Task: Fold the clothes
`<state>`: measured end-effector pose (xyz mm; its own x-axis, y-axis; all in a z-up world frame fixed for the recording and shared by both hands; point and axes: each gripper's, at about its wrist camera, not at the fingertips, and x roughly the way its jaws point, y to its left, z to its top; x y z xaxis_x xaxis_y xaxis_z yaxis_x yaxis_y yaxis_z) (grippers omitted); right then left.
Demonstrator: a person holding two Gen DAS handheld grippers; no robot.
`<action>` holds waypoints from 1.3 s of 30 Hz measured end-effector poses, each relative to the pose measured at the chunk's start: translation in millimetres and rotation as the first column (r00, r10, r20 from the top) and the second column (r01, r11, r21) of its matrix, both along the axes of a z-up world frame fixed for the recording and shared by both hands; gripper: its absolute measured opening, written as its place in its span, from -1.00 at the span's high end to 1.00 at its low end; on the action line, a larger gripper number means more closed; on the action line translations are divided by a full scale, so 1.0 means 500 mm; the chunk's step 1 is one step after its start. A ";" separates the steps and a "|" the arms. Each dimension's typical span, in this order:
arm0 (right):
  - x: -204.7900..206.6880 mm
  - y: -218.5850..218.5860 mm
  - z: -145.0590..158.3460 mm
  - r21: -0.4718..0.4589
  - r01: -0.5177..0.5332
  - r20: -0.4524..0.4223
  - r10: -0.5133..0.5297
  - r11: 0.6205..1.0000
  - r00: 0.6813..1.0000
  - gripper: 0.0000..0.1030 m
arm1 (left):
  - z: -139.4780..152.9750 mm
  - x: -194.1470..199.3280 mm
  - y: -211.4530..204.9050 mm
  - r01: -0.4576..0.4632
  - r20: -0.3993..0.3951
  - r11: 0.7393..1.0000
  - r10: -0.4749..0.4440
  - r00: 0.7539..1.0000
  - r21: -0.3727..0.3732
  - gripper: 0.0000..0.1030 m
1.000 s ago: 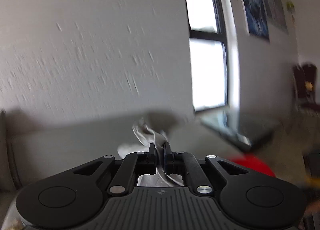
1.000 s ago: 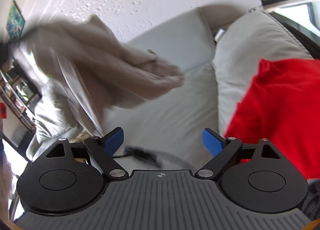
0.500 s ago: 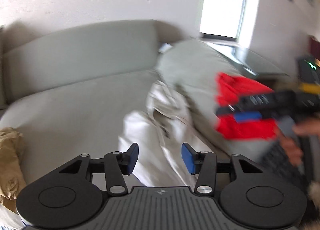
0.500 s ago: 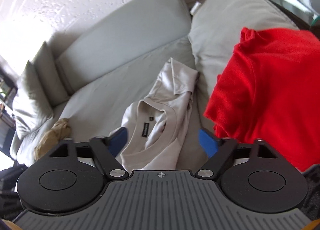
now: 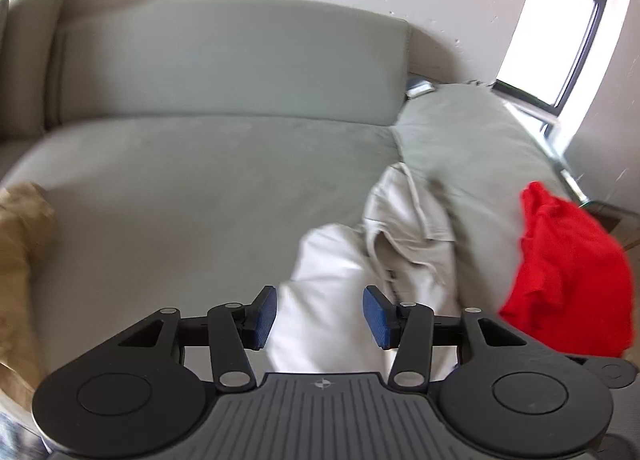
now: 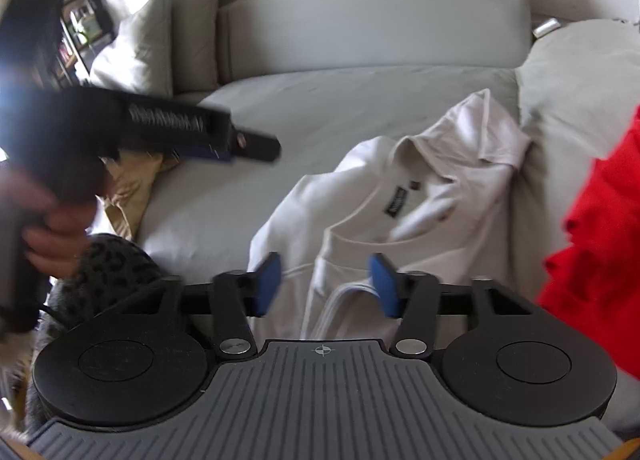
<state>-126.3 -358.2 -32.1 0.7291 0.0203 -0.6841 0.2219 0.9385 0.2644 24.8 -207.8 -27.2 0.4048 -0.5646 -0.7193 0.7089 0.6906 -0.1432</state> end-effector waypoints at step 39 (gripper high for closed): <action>-0.118 -0.011 0.057 -0.272 0.136 0.098 -0.114 0.953 0.989 0.98 | 0.072 0.150 -0.243 -0.048 -0.305 0.962 -0.038 0.952 -0.270 0.95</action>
